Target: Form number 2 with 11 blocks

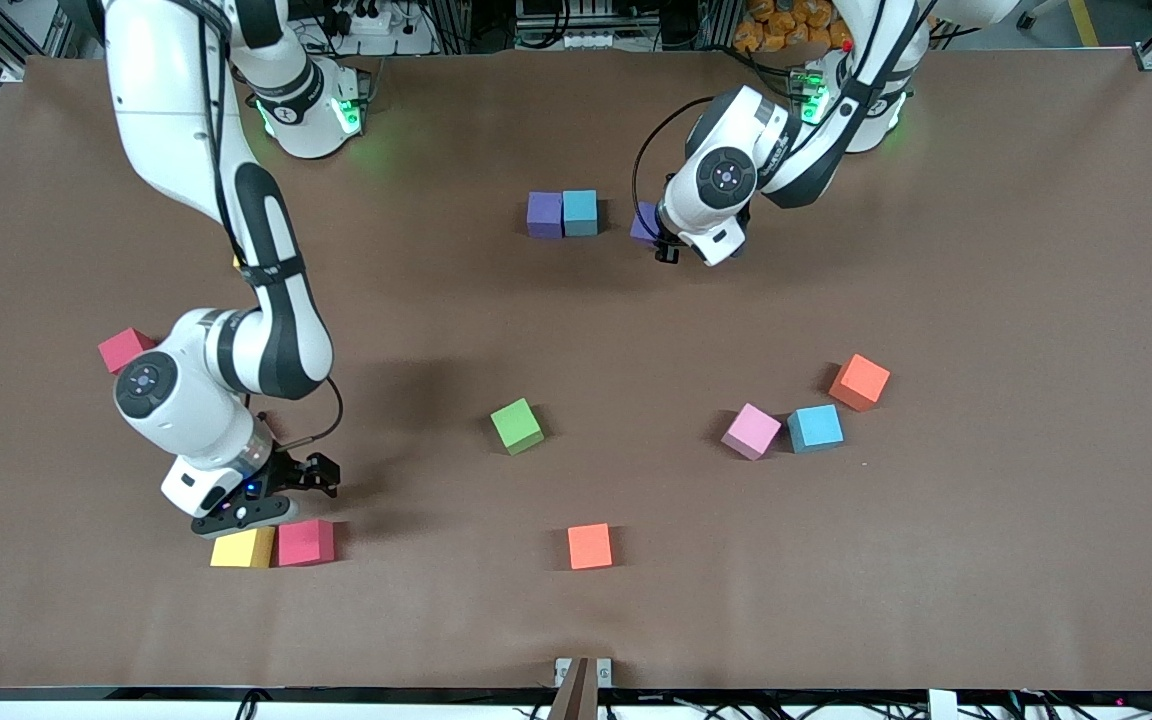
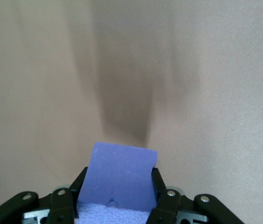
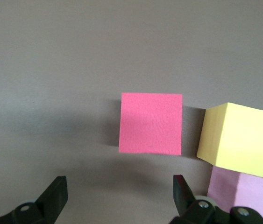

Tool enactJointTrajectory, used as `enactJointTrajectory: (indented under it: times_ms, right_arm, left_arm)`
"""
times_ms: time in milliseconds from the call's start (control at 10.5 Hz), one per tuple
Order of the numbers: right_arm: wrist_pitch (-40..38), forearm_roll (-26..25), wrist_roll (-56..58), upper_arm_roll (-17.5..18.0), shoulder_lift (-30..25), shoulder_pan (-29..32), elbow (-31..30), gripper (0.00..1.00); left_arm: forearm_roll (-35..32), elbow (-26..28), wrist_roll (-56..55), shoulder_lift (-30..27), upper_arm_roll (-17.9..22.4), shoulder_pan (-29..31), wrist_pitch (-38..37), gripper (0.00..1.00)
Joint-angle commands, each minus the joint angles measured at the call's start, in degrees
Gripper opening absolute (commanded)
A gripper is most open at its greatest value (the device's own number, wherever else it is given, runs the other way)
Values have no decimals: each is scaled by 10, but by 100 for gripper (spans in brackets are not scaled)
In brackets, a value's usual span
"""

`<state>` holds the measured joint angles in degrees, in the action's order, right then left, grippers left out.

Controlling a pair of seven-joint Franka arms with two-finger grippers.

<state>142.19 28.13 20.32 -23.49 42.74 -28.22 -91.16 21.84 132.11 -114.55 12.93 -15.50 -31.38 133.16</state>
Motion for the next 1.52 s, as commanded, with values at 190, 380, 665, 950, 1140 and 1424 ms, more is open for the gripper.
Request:
enactJointTrajectory:
  times_ms: [190, 380, 665, 950, 1140, 1424]
  right_arm:
    - [70, 11, 31, 13, 72, 20, 67, 100]
    - [75, 11, 57, 13, 88, 36, 94, 100]
    - [107, 15, 53, 31, 104, 44, 95, 100]
    - [118, 16, 32, 62, 117, 66, 107, 100]
    - [117, 16, 30, 62, 117, 66, 110, 100]
    - [114, 15, 27, 62, 117, 66, 116, 79]
  left_arm:
    - [17, 33, -11, -12, -34, 6, 35, 24]
    - [34, 46, -12, -12, -59, 6, 47, 24]
    - [42, 54, -13, 6, -88, 5, 83, 24]
    - [101, 84, -13, 3, -110, 6, 160, 24]
    - [132, 96, -13, 3, -110, 5, 190, 24]
    - [182, 101, -13, 8, -112, 1, 252, 24]
